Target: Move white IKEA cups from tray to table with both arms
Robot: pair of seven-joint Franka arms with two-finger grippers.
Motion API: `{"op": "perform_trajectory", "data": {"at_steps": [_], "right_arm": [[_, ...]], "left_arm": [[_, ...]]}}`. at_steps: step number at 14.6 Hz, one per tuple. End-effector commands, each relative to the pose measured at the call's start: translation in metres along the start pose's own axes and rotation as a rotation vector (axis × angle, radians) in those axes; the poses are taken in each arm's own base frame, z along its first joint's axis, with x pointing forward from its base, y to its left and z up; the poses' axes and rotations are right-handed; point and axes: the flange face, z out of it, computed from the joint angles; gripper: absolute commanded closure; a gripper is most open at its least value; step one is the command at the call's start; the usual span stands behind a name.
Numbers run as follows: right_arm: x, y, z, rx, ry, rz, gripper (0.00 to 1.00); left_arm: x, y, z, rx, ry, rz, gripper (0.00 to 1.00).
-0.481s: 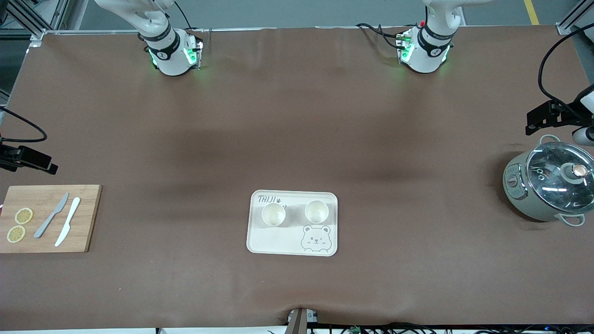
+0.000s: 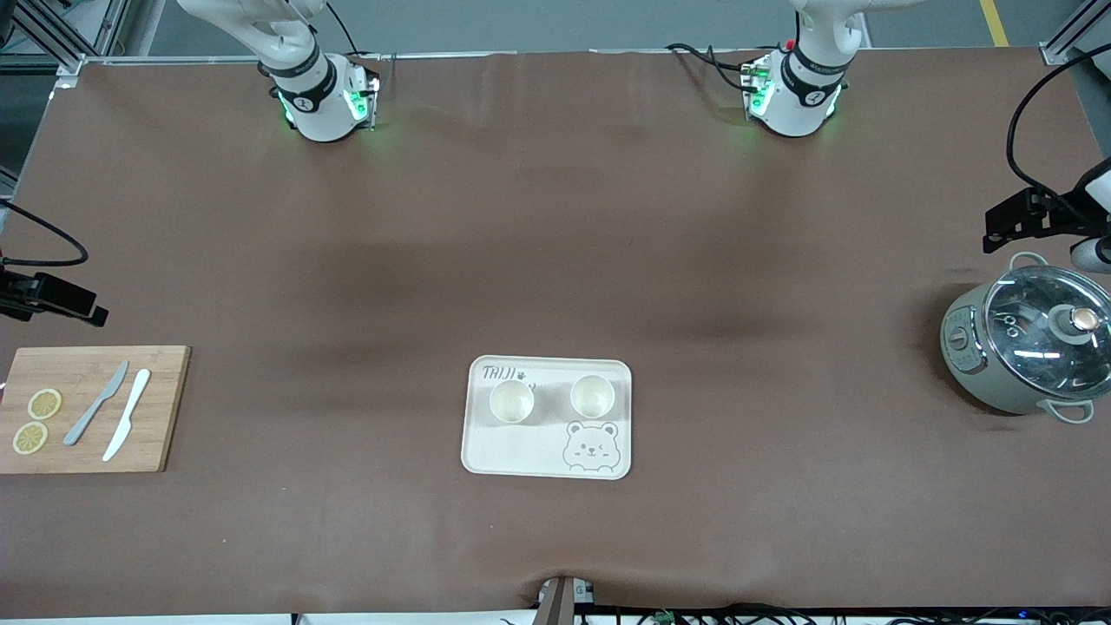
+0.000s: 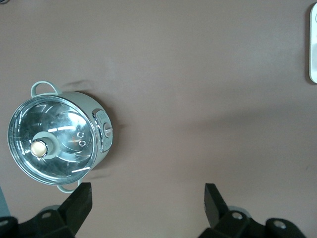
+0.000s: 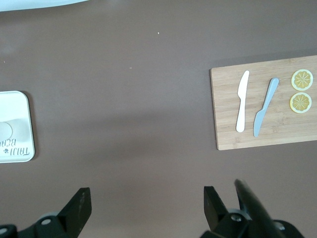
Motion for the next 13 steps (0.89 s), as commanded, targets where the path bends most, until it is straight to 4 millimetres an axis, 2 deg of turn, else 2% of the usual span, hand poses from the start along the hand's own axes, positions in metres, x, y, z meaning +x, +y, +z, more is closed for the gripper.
{"op": "perform_trajectory", "data": {"at_steps": [1,2,4,7,10,13], "right_arm": [[-0.005,0.004,-0.004,0.007,0.001,-0.006,0.0],[-0.005,0.003,-0.004,0.007,0.001,-0.007,0.0],[-0.005,0.004,-0.004,0.007,0.003,-0.006,0.0],[-0.005,0.003,-0.004,0.007,0.002,-0.007,0.0],[-0.005,0.003,-0.004,0.007,0.001,-0.007,0.0],[-0.005,0.004,-0.004,0.007,0.003,-0.006,0.0]], "left_arm": [[0.01,0.004,0.008,0.009,-0.004,0.015,0.0],[0.013,0.007,0.013,0.007,-0.005,0.018,0.0],[0.02,0.015,0.035,0.001,0.009,0.029,0.0],[0.036,0.028,0.089,-0.061,0.038,0.033,0.0],[0.062,0.075,0.133,-0.082,0.031,-0.015,0.0],[0.082,0.128,0.15,-0.105,0.066,-0.09,0.0]]}}
